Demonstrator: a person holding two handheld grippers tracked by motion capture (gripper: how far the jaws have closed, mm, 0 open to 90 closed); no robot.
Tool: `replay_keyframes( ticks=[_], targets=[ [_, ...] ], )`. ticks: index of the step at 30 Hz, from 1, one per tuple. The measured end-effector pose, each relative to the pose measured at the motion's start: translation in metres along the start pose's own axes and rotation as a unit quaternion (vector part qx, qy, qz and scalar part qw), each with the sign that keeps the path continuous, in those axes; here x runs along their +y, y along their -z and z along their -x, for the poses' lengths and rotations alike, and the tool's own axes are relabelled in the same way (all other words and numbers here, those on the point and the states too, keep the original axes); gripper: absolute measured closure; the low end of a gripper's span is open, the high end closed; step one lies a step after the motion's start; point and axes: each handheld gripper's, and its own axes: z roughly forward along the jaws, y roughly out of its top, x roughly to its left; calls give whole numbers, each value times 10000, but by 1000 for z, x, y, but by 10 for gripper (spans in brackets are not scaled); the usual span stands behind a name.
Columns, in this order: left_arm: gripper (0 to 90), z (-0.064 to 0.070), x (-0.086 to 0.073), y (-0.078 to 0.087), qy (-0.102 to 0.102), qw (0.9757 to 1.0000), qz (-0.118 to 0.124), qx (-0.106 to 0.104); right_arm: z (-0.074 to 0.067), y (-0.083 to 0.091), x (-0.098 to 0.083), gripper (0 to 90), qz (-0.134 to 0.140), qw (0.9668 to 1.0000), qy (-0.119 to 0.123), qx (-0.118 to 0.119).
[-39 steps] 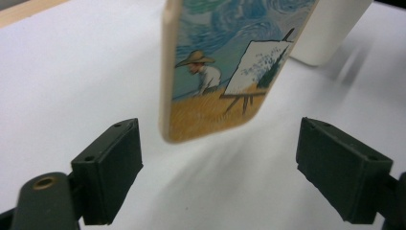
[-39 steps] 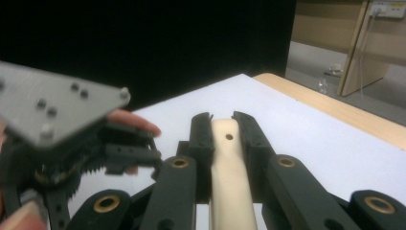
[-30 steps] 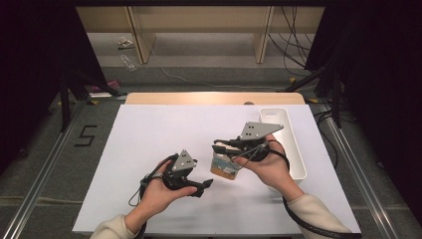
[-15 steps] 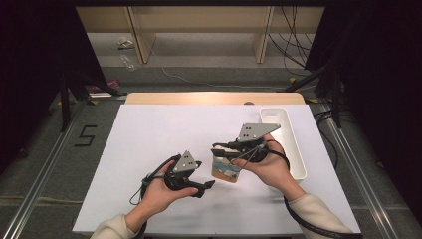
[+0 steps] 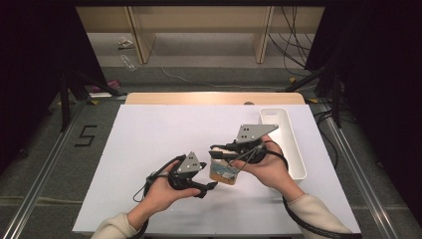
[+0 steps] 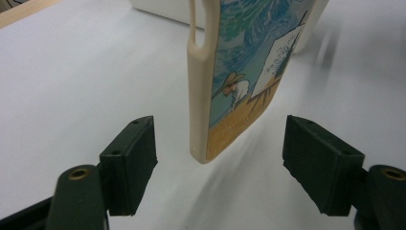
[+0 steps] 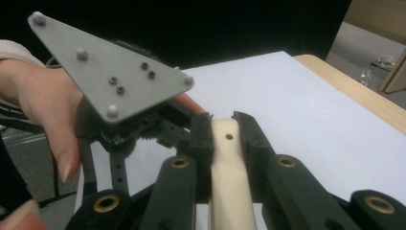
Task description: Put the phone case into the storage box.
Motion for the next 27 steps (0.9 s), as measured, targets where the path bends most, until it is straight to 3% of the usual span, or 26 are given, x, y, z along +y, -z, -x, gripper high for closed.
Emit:
replay_keyframes(
  ticks=[2,4,12,20,27],
  targets=[
    [273,-1,-1,-2,-72,10000,29,-7,-1,-1,0,795,9,10000,-11,20],
    [324,-4,-1,-4,-270,9995,141,-89,-1,-1,0,795,5,10000,-3,48],
    [353,-4,-2,-10,-285,9992,70,-286,-3,-2,1,795,37,9999,-23,112],
    [516,-5,-2,-10,-247,9986,150,-452,-4,-3,1,795,55,9999,-59,151],
    [620,-5,-1,-7,-430,9985,96,-316,-4,-4,0,795,88,9998,-87,145]
  ],
)
